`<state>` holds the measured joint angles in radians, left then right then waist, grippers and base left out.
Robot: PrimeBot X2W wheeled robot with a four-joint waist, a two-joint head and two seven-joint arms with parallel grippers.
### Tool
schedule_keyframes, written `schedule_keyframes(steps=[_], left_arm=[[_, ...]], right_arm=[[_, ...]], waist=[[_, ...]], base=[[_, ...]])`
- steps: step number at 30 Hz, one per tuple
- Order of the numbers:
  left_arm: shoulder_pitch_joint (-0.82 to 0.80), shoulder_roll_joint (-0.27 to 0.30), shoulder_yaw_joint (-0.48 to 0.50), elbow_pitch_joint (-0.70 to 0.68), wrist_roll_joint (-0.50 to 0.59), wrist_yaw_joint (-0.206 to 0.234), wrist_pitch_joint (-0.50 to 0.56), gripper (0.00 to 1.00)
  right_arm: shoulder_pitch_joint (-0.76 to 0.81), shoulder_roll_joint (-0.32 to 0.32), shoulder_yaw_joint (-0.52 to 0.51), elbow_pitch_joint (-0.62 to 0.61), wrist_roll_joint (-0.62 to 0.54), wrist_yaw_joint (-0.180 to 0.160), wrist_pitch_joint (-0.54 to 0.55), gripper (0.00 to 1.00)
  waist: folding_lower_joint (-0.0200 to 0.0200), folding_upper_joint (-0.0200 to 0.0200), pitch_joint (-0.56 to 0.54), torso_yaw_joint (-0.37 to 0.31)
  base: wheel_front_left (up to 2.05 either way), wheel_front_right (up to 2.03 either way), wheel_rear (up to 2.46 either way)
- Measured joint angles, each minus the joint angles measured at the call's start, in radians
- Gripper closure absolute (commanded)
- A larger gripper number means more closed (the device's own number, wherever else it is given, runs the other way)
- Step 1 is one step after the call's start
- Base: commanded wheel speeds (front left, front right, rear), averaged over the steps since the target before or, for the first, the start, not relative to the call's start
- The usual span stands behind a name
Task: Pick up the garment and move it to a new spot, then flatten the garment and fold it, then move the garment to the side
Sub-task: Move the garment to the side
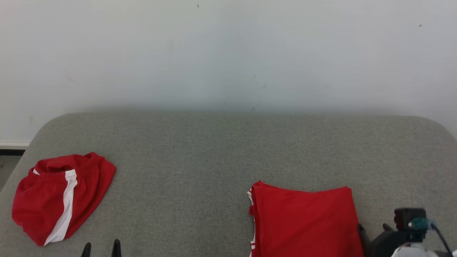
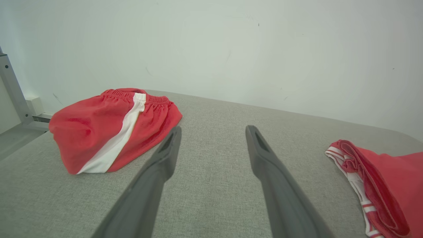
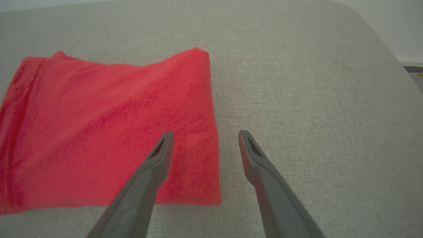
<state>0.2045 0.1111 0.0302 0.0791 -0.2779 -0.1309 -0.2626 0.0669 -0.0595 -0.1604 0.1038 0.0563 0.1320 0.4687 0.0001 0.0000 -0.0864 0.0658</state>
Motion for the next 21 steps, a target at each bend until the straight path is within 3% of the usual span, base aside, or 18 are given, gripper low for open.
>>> schedule_keyframes(steps=[4, 7, 10, 21], left_arm=[[-0.002, 0.001, -0.019, 0.001, -0.004, 0.000, 0.000, 0.00], [-0.006, 0.003, -0.035, 0.000, -0.005, 0.000, 0.000, 0.00], [-0.010, 0.003, -0.039, 0.003, -0.007, 0.000, 0.000, 0.00], [-0.031, 0.004, -0.032, -0.009, -0.006, 0.000, 0.000, 0.00]], right_arm=[[-0.083, -0.012, -0.035, -0.015, -0.047, 0.000, 0.165, 0.00], [-0.112, -0.023, -0.058, 0.019, -0.057, 0.000, 0.212, 0.00], [-0.127, -0.056, -0.068, 0.067, -0.081, 0.000, 0.217, 0.00], [-0.159, -0.064, -0.085, 0.218, -0.056, 0.000, 0.166, 0.00]], waist=[[0.0000, 0.0000, 0.007, 0.022], [0.0000, 0.0000, 0.014, 0.047], [0.0001, 0.0000, 0.023, 0.075], [0.0001, 0.0000, 0.097, 0.140]], base=[[0.00, 0.00, 0.00], [0.00, 0.00, 0.00], [0.00, 0.00, 0.00], [0.00, 0.00, 0.00]])
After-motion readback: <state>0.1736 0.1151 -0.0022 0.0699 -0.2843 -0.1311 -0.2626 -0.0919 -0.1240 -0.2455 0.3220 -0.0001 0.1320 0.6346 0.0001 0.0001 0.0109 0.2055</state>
